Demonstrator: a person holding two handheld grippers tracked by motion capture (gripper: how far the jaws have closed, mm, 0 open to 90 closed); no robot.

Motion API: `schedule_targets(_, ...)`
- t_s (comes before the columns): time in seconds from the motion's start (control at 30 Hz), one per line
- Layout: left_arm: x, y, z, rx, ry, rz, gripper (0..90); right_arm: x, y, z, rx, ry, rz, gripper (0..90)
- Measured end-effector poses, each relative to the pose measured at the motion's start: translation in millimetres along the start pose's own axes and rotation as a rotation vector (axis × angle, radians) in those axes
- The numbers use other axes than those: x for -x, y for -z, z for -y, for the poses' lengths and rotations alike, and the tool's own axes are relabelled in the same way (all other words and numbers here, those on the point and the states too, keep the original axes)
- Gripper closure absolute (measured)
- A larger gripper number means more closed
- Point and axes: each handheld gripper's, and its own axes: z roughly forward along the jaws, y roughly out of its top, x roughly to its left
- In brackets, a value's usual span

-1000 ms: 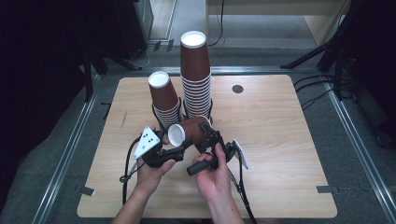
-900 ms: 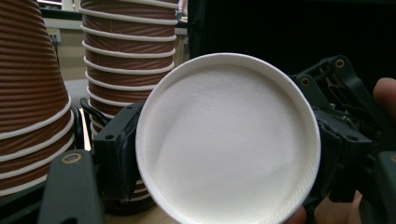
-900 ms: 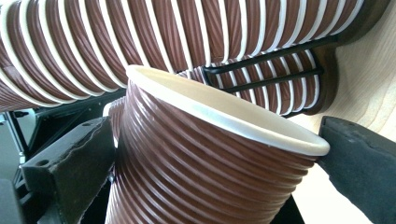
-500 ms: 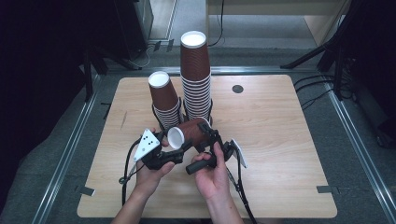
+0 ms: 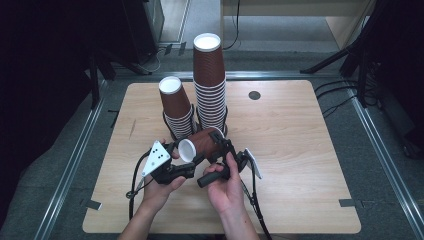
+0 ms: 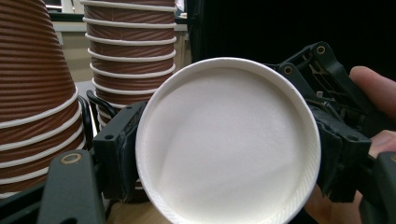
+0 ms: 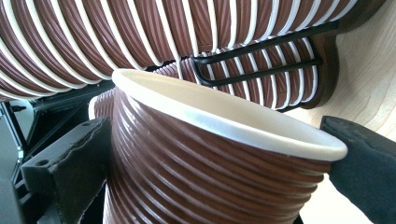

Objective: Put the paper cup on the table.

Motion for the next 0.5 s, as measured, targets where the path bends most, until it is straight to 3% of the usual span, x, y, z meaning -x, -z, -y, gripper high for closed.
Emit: schedule_targets(0.5,-0.4,3.2,-0.2,0.015,-0.032,0.014,21.9,0.0,2.3,-1.5,-0.013,0.047,-0.054,2.2)
